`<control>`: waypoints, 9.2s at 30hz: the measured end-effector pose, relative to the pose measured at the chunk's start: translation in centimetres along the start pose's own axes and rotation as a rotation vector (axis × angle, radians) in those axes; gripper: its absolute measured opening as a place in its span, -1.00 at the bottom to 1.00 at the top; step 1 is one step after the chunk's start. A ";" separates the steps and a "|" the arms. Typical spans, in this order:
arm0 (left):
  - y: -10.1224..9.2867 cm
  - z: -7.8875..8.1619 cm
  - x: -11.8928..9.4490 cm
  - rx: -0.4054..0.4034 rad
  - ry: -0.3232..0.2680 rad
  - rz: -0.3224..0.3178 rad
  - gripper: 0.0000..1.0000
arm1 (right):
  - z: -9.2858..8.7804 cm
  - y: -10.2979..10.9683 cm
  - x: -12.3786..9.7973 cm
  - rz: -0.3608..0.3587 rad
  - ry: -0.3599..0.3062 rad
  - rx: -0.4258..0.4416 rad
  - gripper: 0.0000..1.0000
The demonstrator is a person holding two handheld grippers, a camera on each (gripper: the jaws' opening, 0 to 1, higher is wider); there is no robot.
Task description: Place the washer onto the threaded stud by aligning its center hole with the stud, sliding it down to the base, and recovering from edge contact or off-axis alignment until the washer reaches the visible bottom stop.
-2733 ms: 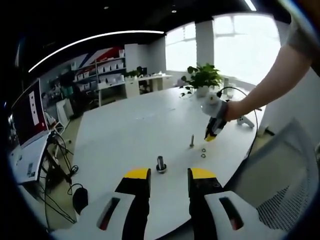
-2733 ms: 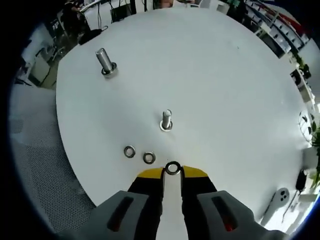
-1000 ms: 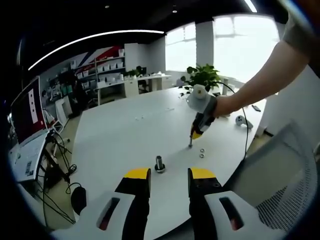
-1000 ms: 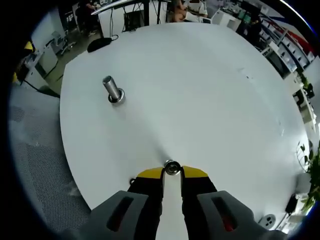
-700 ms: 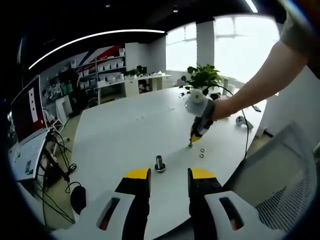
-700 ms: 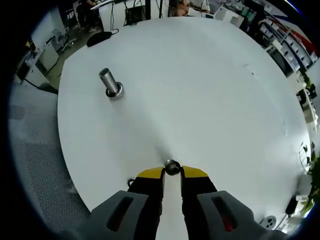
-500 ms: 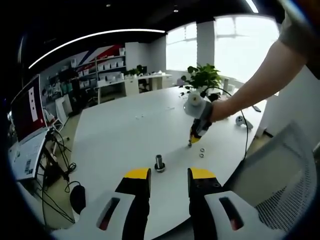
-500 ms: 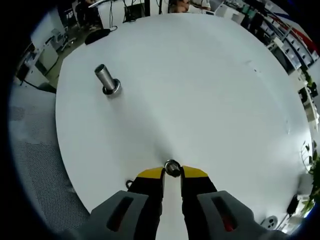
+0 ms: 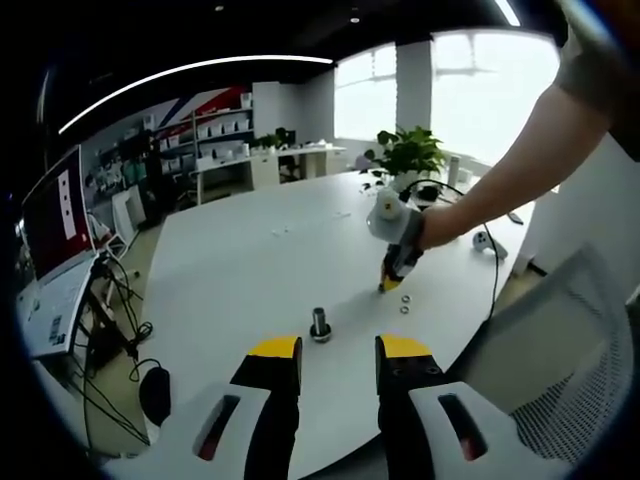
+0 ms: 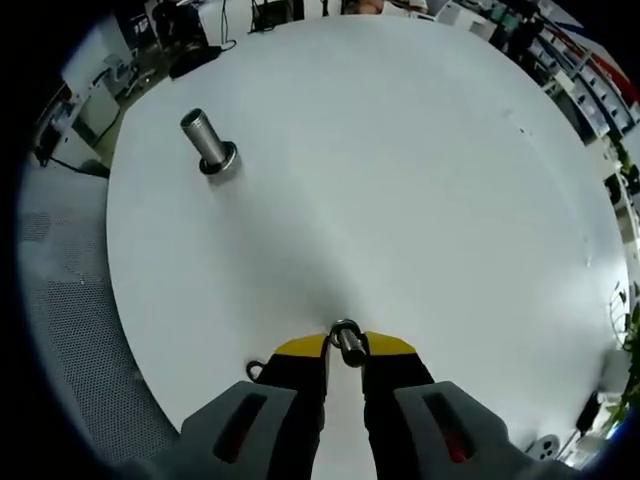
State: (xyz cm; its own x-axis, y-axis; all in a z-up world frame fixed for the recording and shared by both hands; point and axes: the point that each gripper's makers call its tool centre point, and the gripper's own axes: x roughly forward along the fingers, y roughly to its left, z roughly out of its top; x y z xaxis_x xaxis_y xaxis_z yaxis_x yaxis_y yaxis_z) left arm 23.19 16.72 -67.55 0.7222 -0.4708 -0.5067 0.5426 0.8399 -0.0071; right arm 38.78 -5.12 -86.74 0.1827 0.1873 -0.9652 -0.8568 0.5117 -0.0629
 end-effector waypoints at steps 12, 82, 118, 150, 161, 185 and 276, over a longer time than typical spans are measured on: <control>0.2 0.1 0.0 0.001 -0.003 0.008 -0.45 | 0.0 -0.1 0.1 0.006 0.002 0.022 -0.70; 0.1 0.1 -0.1 0.037 0.000 0.018 -0.44 | -4.5 3.1 -0.6 0.037 0.009 -0.014 -0.65; 0.1 0.0 -0.1 0.030 0.006 0.018 -0.45 | -4.5 3.1 -0.4 -0.017 0.132 -0.035 -0.71; -0.7 0.2 -0.2 0.041 -0.006 -0.021 -0.46 | -4.6 2.9 -0.4 -0.084 0.098 0.119 -0.70; -0.8 0.4 0.0 0.039 -0.014 -0.032 -0.46 | -4.8 2.8 -0.6 -0.097 0.009 0.188 -0.71; -1.2 0.3 0.0 0.059 -0.009 -0.042 -0.46 | -2.7 1.2 -5.0 -0.115 -0.140 0.241 -0.72; -2.5 0.2 0.0 0.087 -0.004 -0.099 -0.47 | -1.9 -0.2 -6.5 -0.152 -0.176 0.267 -0.76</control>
State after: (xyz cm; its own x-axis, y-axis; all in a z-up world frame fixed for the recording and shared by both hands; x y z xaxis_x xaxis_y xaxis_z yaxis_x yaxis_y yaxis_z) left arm 21.92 14.52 -67.38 0.6650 -0.5515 -0.5036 0.6462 0.7629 0.0179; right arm 36.84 -8.07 -80.93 0.3986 0.2215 -0.8900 -0.6617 0.7414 -0.1118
